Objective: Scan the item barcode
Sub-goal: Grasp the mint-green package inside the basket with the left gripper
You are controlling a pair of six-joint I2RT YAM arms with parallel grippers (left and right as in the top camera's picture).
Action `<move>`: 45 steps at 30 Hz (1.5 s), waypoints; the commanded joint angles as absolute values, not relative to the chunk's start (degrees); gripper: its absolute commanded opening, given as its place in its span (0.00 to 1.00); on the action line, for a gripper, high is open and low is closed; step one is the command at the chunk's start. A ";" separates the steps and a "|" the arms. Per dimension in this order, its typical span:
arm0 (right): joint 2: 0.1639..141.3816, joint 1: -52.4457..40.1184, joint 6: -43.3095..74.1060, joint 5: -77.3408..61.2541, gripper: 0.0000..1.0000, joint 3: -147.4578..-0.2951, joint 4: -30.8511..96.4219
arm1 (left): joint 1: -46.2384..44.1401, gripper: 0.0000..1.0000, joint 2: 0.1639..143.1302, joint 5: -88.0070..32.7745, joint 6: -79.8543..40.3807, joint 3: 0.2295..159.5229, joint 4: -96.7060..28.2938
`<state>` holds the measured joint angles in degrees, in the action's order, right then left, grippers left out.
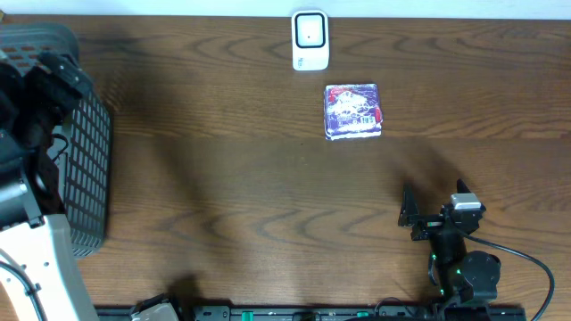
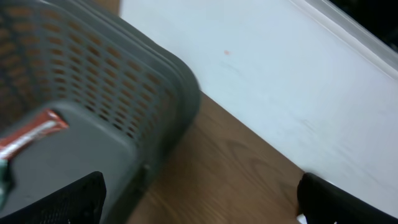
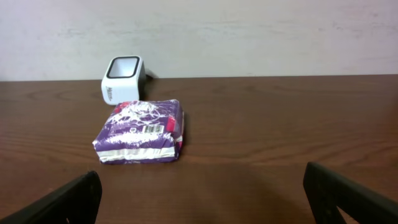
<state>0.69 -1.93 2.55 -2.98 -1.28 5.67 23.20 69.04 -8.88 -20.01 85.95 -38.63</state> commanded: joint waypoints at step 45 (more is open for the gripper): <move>0.32 -1.48 2.74 -2.72 0.99 -0.99 5.58 | 33.26 0.61 81.32 -28.29 1.56 86.50 -66.32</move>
<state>0.69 -1.93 2.55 -2.98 -1.28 5.67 35.55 81.84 -24.77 -3.09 86.13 -64.69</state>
